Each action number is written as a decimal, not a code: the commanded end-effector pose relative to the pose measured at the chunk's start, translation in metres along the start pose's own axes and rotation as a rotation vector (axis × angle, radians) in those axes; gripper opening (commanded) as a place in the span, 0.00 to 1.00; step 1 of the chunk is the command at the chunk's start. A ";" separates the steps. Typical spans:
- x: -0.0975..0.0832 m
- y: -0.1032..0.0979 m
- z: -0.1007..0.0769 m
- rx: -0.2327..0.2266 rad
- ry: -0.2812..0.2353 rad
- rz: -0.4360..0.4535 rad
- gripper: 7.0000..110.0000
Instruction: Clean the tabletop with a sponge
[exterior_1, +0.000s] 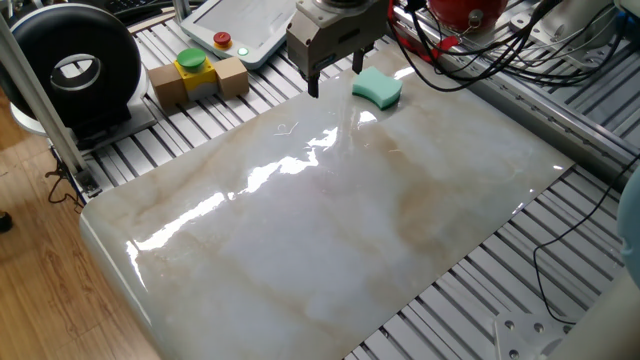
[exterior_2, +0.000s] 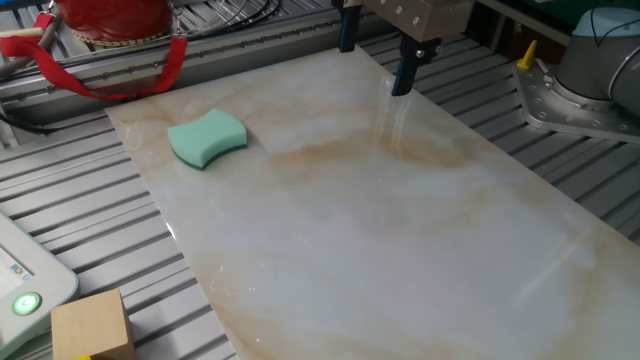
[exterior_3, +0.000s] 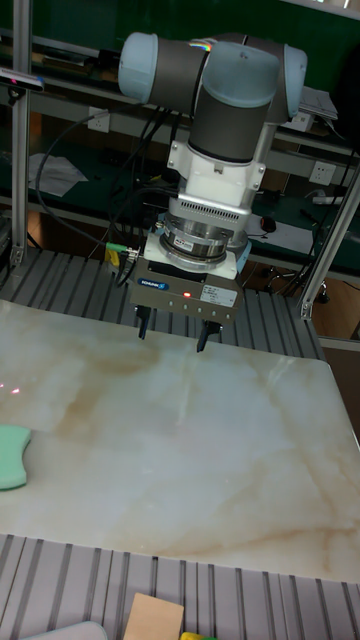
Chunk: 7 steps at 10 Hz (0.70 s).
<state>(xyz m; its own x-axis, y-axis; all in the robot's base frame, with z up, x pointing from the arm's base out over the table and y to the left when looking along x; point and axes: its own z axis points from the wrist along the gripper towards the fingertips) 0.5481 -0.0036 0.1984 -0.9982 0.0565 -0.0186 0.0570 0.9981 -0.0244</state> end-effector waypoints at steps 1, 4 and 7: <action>-0.001 0.007 -0.001 -0.028 -0.004 0.005 0.00; -0.002 0.007 -0.001 -0.030 -0.009 -0.010 0.00; -0.005 0.006 -0.001 -0.026 -0.018 -0.037 0.00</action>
<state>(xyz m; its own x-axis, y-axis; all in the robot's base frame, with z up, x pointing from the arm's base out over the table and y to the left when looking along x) 0.5509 0.0003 0.1982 -0.9990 0.0339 -0.0284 0.0342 0.9994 -0.0101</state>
